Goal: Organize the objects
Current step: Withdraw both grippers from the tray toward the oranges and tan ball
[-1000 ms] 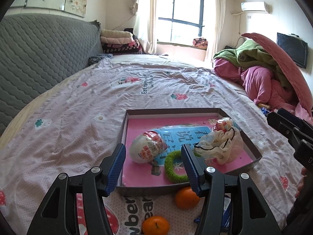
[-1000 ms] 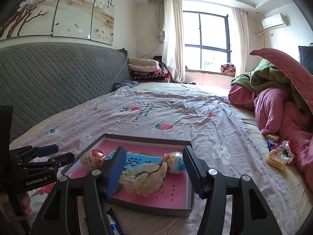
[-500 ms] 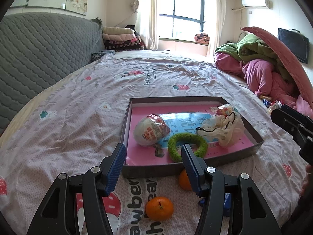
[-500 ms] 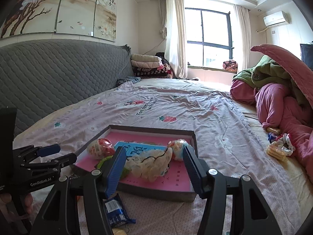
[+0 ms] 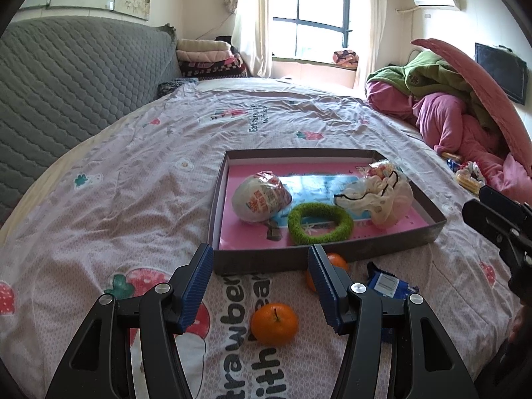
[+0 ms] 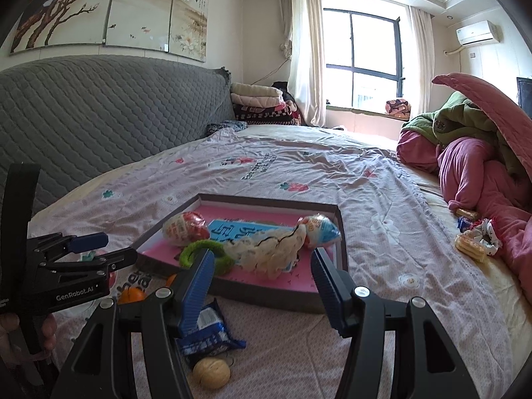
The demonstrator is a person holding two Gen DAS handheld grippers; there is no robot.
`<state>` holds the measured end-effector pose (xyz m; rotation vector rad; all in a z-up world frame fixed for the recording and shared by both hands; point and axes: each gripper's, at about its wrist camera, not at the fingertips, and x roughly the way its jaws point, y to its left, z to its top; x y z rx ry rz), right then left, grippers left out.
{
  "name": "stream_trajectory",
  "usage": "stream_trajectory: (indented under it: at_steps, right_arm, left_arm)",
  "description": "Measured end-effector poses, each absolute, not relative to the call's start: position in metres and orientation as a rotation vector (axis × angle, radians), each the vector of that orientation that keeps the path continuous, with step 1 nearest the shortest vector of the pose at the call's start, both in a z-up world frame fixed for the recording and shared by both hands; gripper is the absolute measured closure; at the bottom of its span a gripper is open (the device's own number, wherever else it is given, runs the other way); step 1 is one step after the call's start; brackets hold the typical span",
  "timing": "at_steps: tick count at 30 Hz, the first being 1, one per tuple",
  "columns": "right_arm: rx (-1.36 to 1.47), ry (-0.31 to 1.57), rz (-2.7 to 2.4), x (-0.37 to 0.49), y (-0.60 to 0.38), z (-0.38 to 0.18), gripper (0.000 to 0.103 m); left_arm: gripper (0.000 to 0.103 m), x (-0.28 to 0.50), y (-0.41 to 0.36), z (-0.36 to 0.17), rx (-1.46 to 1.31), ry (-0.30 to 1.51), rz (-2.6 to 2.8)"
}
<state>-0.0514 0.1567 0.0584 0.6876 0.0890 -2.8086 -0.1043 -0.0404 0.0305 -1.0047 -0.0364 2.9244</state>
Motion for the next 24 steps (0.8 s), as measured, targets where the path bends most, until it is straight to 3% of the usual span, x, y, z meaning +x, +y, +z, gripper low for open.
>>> stream_trajectory:
  at_steps: [24]
  right_arm:
    - [0.755, 0.134, -2.754, -0.024, 0.144, 0.039, 0.043]
  left_arm:
    - [0.042, -0.082, -0.037, 0.010, -1.115, -0.016, 2.870]
